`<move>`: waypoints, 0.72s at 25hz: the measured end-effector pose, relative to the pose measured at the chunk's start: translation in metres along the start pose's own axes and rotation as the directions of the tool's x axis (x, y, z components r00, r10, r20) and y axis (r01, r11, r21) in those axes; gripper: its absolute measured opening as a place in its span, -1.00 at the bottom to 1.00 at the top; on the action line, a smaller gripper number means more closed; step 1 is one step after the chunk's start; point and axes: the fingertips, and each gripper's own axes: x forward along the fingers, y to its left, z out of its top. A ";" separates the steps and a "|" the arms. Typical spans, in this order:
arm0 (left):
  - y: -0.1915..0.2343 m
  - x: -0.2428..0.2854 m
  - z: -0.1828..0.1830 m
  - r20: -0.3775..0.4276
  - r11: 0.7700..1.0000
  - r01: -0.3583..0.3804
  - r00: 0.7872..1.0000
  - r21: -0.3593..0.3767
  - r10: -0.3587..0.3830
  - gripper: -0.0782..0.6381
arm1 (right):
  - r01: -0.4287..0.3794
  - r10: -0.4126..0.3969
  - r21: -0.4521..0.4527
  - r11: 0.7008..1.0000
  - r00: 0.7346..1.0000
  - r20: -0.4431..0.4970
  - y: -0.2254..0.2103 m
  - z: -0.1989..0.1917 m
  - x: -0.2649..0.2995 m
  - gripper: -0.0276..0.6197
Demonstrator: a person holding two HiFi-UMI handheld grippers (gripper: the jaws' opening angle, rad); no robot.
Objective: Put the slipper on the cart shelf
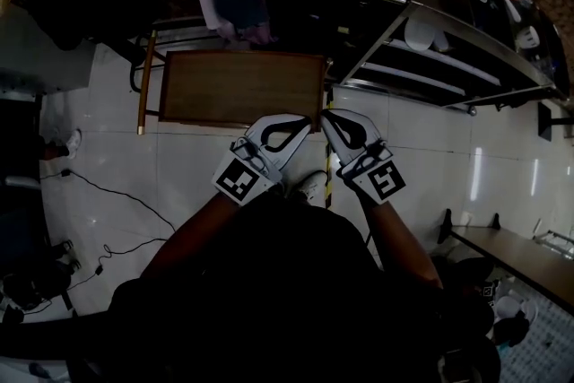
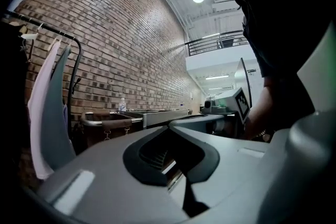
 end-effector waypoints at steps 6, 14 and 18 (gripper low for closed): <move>0.007 -0.014 -0.003 0.005 1.000 0.007 1.000 -0.022 -0.007 -0.78 | 0.020 -0.020 -0.027 0.999 1.000 -0.002 0.009 0.002 0.011 -0.91; 0.005 -0.022 -0.003 0.010 1.000 0.020 1.000 -0.020 -0.020 -0.78 | 0.013 -0.013 -0.038 0.999 1.000 -0.006 0.022 0.007 0.012 -0.91; 0.006 -0.023 -0.001 0.012 1.000 0.025 1.000 -0.016 -0.024 -0.78 | 0.004 -0.005 -0.028 1.000 1.000 -0.014 0.026 0.006 0.013 -0.91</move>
